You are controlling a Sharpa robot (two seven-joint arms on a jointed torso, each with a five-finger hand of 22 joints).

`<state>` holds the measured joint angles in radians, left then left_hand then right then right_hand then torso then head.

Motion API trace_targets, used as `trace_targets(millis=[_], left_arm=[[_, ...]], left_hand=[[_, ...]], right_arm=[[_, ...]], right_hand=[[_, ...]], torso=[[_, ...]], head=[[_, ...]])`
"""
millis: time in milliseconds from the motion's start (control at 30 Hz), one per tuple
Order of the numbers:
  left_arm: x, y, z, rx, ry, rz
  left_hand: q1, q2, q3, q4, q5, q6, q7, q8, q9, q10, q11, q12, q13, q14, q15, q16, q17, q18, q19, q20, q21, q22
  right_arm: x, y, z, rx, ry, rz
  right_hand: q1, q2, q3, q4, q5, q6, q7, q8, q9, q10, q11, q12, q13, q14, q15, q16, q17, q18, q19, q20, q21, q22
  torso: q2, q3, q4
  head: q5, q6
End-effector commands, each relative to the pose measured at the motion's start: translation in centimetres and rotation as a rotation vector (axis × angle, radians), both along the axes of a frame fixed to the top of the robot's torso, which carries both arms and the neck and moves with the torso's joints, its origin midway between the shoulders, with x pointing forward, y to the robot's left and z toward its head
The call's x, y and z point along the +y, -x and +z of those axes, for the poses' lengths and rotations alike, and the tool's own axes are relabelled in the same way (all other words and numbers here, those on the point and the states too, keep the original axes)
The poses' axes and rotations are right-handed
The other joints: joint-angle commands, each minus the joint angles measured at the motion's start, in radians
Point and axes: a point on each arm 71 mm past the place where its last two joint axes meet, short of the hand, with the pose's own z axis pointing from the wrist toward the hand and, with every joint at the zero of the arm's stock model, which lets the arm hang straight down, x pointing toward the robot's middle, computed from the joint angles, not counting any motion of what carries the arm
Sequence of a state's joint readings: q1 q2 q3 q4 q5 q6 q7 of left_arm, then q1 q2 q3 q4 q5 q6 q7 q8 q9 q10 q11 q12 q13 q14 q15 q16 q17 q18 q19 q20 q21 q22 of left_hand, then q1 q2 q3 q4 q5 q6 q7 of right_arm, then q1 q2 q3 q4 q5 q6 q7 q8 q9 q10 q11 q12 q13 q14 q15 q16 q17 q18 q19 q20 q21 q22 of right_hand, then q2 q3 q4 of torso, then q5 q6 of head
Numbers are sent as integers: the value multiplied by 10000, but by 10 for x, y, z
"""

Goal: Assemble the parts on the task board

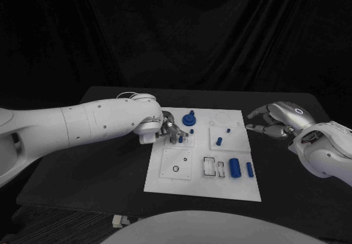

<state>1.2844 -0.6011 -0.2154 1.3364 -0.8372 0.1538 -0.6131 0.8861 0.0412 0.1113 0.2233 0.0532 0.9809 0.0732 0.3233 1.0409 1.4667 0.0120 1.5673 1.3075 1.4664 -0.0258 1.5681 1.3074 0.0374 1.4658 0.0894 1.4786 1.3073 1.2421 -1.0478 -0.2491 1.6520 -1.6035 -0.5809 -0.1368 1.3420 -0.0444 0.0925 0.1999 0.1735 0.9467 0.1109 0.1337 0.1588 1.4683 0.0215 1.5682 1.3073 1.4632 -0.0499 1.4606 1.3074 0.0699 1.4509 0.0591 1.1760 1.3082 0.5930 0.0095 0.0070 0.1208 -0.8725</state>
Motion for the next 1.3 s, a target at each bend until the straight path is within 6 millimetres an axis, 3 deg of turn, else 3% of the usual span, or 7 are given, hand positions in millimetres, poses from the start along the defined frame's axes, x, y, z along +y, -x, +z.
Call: trace_targets(millis=[33,333,500,633,867,1033,1300], left_arm=[[3,1,6,-308,290,175],[20,-6,37,-1463,644,416],[35,-15,47,-1924,342,642],[44,-24,49,-1967,51,829],[51,-44,48,-2162,-263,1137],[52,-55,44,-2266,-347,1243],[46,-65,38,-2383,-195,1140]], left_hand=[[208,7,-183,14,-46,-24,-130,247,355,1041,-114,35,2633,1044,-128,27,2634,-77,93,-128,38,2225],[718,23,-388,-115,-27,-54,-220,614,881,1041,-193,35,2633,1044,-200,27,2634,-116,236,-197,150,2286],[1351,125,-287,-493,132,8,-322,887,1241,1041,-283,35,2633,1044,-275,27,2634,-132,304,-263,196,2311],[1408,108,-295,-538,135,3,-331,916,1293,1041,-293,35,2633,1044,-285,27,2634,-133,311,-274,200,2313],[1513,74,-345,-617,97,-215,-297,873,1397,1041,-280,35,2633,1044,-289,27,2634,-132,307,-289,190,2312],[1494,90,-431,-599,58,-517,-216,817,1527,1041,-220,35,2633,1044,-248,27,2634,-123,274,-268,154,2299],[1467,113,-529,-571,34,-826,-123,728,1627,1041,-140,35,2633,1044,-181,27,2634,-111,227,-216,106,2281]], right_arm=[[-1,1,0,-75,0,17],[-3,1,0,-103,2,9],[-2,1,0,-90,13,41],[-2,1,0,-86,16,67],[-2,4,-3,3,27,132],[-2,5,-4,55,28,170],[-3,6,-5,85,33,168]], right_hand=[[2,80,-11,76,17,50,-5,25,13,975,30,-42,2568,793,48,-82,1436,60,19,34,-53,1624],[-36,85,-36,120,26,62,-6,8,7,852,30,-211,2401,782,46,-124,1395,70,1,33,-110,1609],[-45,90,-46,141,32,66,-8,-5,3,764,27,-335,2280,773,45,-155,1365,81,-17,33,-168,1594],[-46,92,-47,145,34,67,-9,-7,2,764,27,-335,2280,772,44,-158,1362,81,-18,32,-171,1594],[-67,108,-56,175,42,72,-9,-19,-2,768,25,-332,2283,774,43,-151,1370,80,-17,31,-166,1595],[-67,108,-56,175,42,72,-9,-19,-2,768,25,-332,2283,774,43,-151,1370,80,-17,31,-166,1595],[-75,116,-59,187,46,73,-9,-24,-3,768,25,-334,2282,773,42,-153,1368,80,-18,31,-170,1594]], torso=[[5,5,-8],[41,-1,13],[46,3,6],[45,-1,14],[90,-52,37],[117,-71,-8],[120,-49,16]], head=[[-18,-2],[-12,-2],[45,-2],[48,-2],[0,-2],[38,-2],[100,-2]])
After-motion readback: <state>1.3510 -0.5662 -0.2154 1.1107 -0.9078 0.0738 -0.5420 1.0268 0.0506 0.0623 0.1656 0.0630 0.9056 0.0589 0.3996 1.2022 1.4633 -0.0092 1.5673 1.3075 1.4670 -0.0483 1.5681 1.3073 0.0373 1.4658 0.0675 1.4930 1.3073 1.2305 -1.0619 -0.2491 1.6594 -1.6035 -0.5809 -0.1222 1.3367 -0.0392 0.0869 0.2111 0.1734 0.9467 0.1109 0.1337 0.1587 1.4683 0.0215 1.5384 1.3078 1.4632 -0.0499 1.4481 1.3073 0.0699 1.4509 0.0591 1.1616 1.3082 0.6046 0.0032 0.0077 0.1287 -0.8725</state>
